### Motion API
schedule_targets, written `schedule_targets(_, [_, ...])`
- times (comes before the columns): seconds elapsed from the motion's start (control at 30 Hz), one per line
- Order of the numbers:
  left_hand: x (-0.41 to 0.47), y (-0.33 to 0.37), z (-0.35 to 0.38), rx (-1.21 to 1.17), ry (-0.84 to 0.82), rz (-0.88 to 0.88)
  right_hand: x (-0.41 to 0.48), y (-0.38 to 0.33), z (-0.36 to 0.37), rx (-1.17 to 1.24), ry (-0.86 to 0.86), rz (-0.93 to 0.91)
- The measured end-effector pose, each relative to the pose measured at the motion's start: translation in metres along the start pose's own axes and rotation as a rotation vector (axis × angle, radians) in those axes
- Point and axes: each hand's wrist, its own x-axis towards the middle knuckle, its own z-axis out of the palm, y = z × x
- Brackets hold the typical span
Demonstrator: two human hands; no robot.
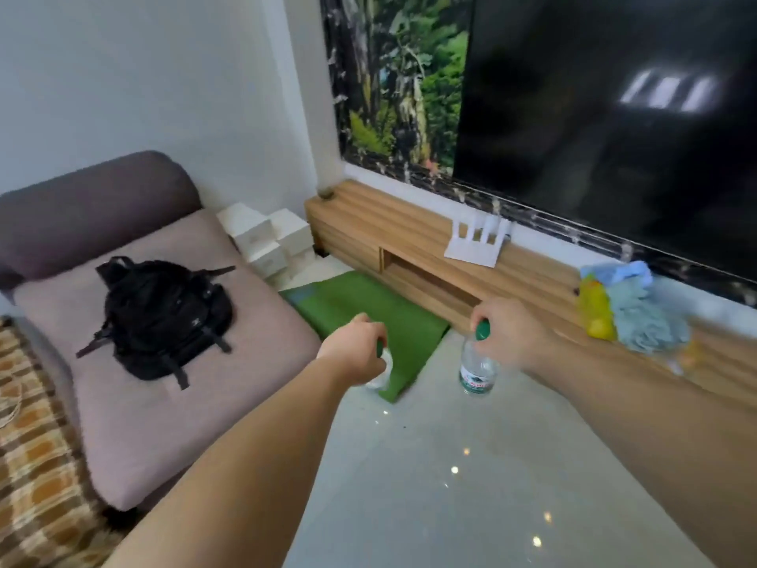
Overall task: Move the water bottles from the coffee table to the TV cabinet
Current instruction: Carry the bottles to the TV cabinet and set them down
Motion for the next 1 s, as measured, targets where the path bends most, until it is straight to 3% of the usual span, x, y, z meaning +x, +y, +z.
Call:
schedule_targets(0.27, [0.064,0.217,0.060,0.081,-0.093,0.479,-0.132,0.172,-0.046,-0.002,0.162,0.564])
schedule_targets(0.47, [0.055,0.335,0.103,0.166,-0.165,0.772,-0.247,0.240,-0.059,0.079,0.190,0.858])
schedule_targets(0.67, [0.042,0.415,0.143,0.252,-0.255,0.955,-0.304,0.290,-0.067,0.175,0.118,0.989])
schedule_targets(1.0, [0.046,0.500,0.169,0.300,-0.324,1.065,-0.340,0.355,-0.078,0.256,0.193,1.044])
